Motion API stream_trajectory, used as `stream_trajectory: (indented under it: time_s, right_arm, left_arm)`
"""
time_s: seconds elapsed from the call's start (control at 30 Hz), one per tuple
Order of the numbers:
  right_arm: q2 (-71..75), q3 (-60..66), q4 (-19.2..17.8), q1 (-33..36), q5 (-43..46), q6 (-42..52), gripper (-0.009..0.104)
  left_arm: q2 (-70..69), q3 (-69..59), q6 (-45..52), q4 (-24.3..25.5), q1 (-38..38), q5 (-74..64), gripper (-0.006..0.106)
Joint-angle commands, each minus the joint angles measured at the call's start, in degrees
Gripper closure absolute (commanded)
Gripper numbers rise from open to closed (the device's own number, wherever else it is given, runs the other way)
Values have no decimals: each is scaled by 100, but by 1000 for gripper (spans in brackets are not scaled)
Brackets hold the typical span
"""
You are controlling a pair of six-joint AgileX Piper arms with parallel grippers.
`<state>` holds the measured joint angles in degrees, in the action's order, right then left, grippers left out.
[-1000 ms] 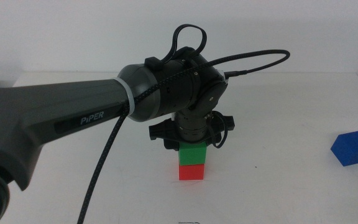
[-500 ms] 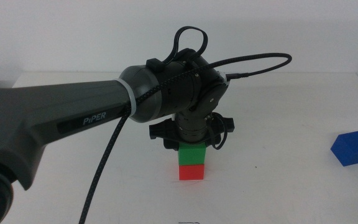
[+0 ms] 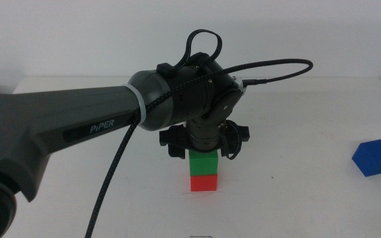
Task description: Stack red cubes first, then green, then blue cubes in a specific spot.
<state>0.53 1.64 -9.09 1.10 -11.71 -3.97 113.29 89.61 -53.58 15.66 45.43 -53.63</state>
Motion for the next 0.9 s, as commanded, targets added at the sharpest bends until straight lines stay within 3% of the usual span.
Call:
stream_trajectory:
  time_s: [0.0,0.3,0.53,0.63,0.73,0.87]
  right_arm:
    - [132,-104,-70,-19,434,77,1]
    - [132,-104,-70,-19,434,77,1]
    - [132,-104,-70,-19,434,77,1]
    - [132,-104,-70,-19,434,77,1]
    - [132,-104,-70,-19,434,77,1]
    - [132,-104,-70,-19,434,77,1]
  left_arm:
    - [-415,159,97,42,8,181,11]
    - [-1247,159,449,24,8,84,9]
    - [-2559,159,1285,460,8,-876,9]
    - [-3098,117,2445,648,8,-802,9]
    - [-3710,-110,3511,304,-154,-752,9]
    - [-4684,-607,4972,-871,-766,-423,9]
